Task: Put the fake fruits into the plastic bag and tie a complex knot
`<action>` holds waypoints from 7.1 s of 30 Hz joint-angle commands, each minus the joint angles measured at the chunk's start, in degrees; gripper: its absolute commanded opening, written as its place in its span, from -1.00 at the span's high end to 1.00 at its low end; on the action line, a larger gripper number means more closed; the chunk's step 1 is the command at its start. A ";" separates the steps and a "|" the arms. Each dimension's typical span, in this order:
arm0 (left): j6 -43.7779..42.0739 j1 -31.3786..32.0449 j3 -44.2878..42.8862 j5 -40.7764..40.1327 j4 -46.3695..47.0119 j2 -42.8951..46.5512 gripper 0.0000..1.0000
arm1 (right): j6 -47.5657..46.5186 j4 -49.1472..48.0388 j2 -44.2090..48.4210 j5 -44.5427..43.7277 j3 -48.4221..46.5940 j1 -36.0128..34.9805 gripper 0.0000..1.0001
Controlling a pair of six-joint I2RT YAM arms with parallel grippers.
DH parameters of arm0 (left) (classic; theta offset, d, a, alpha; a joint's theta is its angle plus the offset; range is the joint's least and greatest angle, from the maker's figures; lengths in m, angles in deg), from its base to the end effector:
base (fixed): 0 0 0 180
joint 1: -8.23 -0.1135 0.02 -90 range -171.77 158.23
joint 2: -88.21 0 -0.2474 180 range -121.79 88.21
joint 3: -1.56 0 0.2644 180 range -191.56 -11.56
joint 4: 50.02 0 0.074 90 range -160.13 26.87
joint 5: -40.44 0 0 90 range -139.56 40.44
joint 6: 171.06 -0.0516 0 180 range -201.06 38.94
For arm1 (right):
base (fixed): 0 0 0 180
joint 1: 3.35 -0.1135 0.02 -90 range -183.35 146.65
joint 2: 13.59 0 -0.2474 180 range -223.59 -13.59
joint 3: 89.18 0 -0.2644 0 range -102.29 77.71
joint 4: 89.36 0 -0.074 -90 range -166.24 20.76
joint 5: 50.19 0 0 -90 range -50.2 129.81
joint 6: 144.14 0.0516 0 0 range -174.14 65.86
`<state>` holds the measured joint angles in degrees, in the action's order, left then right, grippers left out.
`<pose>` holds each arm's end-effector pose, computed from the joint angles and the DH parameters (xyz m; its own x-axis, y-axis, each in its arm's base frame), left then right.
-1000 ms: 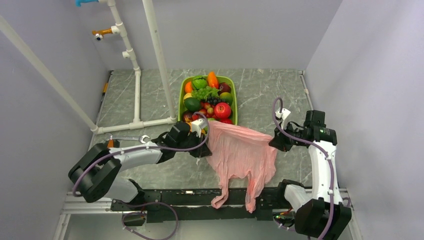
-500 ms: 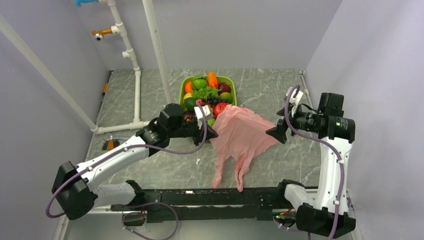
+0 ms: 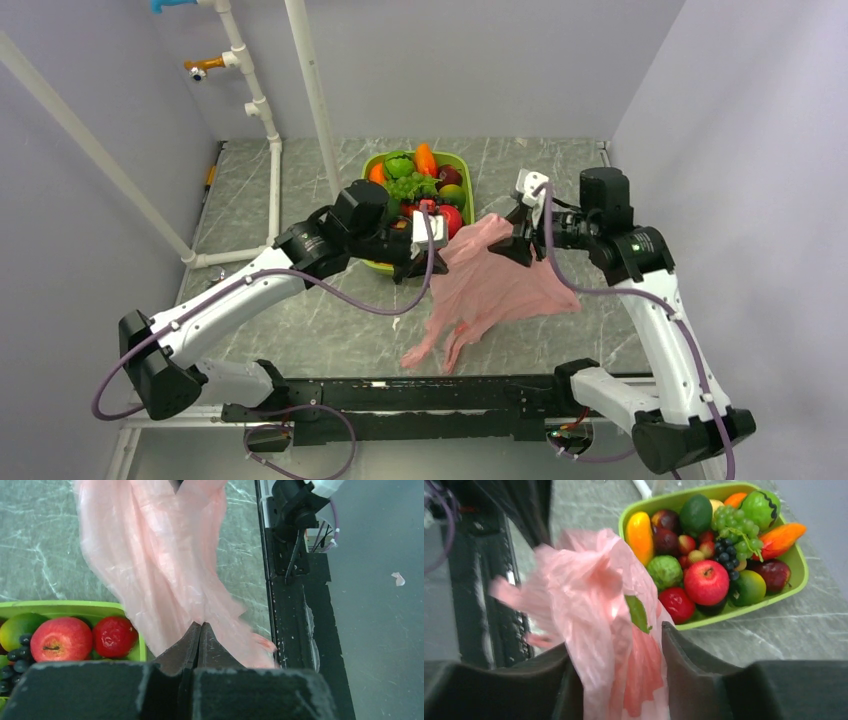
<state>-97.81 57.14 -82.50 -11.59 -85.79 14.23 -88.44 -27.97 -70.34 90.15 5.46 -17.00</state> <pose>0.1834 -0.2586 0.3479 0.0034 0.3418 -0.9398 1.0000 0.0018 0.0043 0.1912 0.0873 0.3891 0.0047 -0.3690 -0.9294 -0.9405 0.3142 -0.1295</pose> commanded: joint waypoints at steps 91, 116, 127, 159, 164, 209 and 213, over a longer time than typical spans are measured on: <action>-10.50 2.63 16.65 -34.86 26.60 20.51 1.00 | 3.77 21.80 -16.60 10.74 2.84 23.22 1.00; 13.23 -14.73 -0.09 10.56 10.38 8.24 1.00 | 3.97 9.99 -15.13 5.81 -0.36 29.33 -0.98; 29.63 -12.13 -0.84 12.15 16.58 1.23 1.00 | 14.66 -14.81 -0.99 -5.46 0.69 1.55 -0.99; 41.63 -50.37 22.24 20.67 21.95 24.67 -0.99 | 34.13 -27.44 2.70 1.94 6.80 -0.35 1.00; 42.71 -37.90 27.09 19.49 27.10 22.32 -0.99 | 40.17 -30.23 3.01 4.98 5.34 0.86 1.00; -9.21 -30.87 26.39 16.74 -5.27 36.83 0.05 | 9.17 2.27 -10.90 23.69 -7.03 33.44 1.00; -7.66 -30.71 14.18 19.25 -6.61 26.34 -0.98 | 6.94 4.81 -9.16 20.23 -3.78 26.04 1.00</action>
<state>-106.07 26.45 -57.60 5.22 -92.17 48.44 -74.78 -26.07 -82.21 113.17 -0.35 14.14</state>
